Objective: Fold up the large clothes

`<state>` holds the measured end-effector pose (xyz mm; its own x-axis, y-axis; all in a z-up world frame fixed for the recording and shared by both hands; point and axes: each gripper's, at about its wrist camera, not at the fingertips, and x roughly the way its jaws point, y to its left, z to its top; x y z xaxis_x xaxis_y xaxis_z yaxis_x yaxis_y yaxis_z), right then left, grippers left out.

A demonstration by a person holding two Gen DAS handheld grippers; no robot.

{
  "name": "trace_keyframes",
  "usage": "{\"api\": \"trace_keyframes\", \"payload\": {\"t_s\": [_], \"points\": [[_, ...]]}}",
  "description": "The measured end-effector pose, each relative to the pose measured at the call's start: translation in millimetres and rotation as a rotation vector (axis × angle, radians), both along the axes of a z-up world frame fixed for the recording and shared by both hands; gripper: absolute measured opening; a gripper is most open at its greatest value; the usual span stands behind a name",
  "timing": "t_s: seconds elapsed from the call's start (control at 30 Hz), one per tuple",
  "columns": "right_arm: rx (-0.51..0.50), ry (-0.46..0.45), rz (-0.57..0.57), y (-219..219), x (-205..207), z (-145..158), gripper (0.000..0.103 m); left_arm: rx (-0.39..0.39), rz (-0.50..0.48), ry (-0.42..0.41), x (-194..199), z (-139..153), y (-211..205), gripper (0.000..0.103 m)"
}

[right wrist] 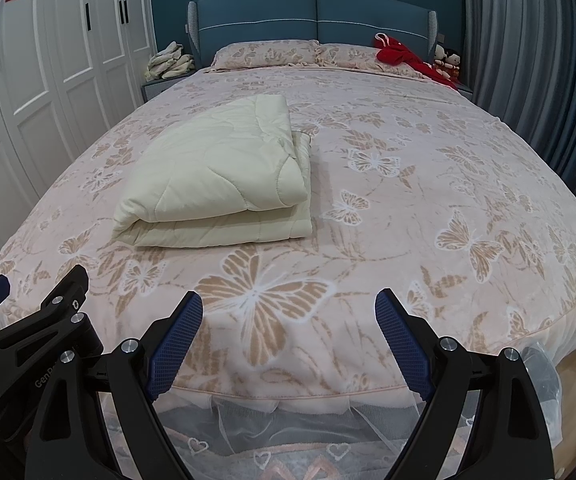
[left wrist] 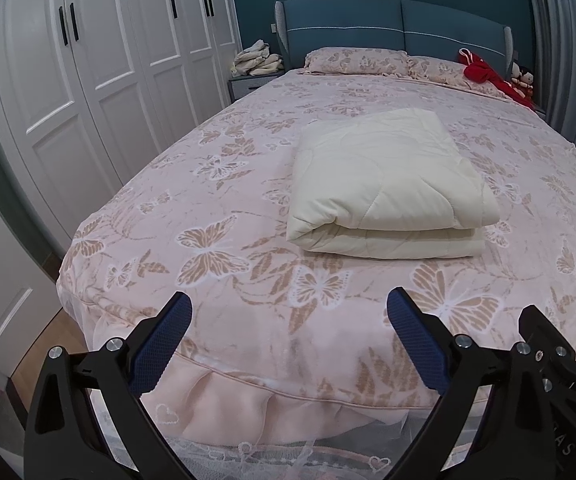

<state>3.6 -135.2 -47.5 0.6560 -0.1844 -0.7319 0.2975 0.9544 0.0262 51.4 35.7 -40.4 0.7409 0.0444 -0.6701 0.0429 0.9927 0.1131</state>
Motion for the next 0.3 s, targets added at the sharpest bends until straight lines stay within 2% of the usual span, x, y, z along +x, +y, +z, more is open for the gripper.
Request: {"api": "trace_keyframes", "payload": {"t_s": [0.3], "points": [[0.004, -0.001, -0.003, -1.1, 0.4, 3.0, 0.086, -0.008, -0.014, 0.004, -0.5, -0.4, -3.6, 0.091]]}}
